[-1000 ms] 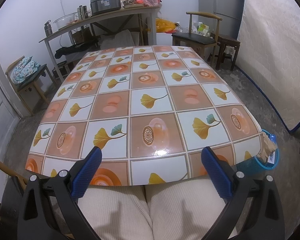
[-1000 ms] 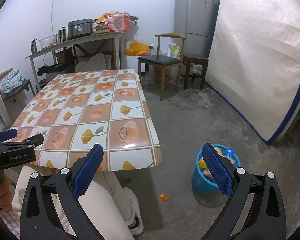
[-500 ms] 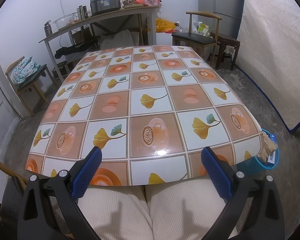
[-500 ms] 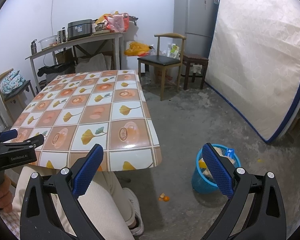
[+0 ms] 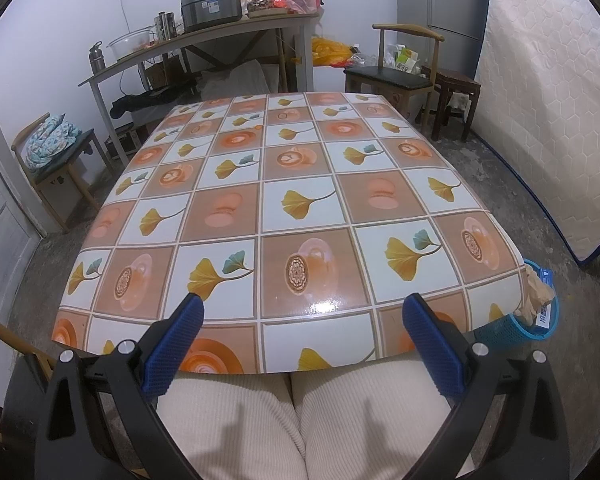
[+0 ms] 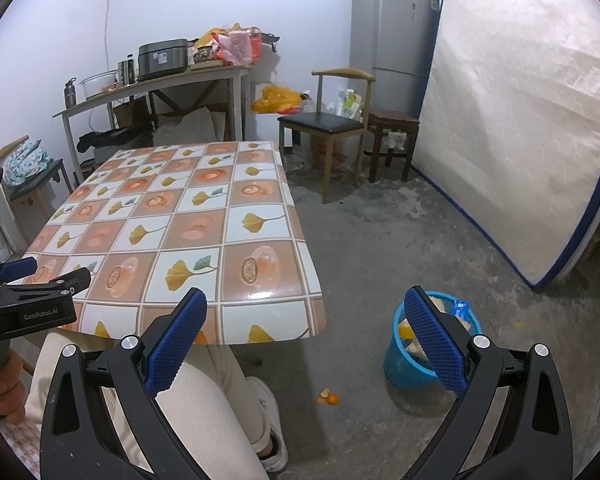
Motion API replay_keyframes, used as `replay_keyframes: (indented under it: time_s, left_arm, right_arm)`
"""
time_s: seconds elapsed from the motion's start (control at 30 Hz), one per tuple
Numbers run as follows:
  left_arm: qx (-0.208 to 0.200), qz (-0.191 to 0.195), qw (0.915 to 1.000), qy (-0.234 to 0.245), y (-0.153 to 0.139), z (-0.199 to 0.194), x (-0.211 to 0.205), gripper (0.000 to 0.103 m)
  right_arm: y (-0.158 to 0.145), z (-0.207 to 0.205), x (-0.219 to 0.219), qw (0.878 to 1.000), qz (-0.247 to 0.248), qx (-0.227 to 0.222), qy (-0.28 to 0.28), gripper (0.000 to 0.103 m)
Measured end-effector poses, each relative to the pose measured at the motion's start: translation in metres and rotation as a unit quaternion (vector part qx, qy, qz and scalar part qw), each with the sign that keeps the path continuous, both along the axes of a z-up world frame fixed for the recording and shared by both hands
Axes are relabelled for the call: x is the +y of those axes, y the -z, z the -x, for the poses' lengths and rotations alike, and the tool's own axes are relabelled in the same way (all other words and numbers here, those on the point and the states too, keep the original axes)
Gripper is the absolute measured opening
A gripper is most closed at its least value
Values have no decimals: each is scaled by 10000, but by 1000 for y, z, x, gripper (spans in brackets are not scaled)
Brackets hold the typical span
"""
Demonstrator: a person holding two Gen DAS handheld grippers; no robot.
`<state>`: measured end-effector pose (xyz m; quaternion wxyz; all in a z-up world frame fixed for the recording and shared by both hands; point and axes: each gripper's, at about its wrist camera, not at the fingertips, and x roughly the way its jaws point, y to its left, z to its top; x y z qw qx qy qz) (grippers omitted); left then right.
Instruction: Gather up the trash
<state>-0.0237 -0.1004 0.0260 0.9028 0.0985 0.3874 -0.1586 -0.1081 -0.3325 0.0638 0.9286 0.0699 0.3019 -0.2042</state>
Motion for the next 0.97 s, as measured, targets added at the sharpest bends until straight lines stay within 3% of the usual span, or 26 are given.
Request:
replay_keyframes:
  time_s: [0.97]
  left_arm:
    - [65,-10,10000,8,5,0,3,97]
  right_arm:
    - [1,0,3,10000,-3,-3,18,95]
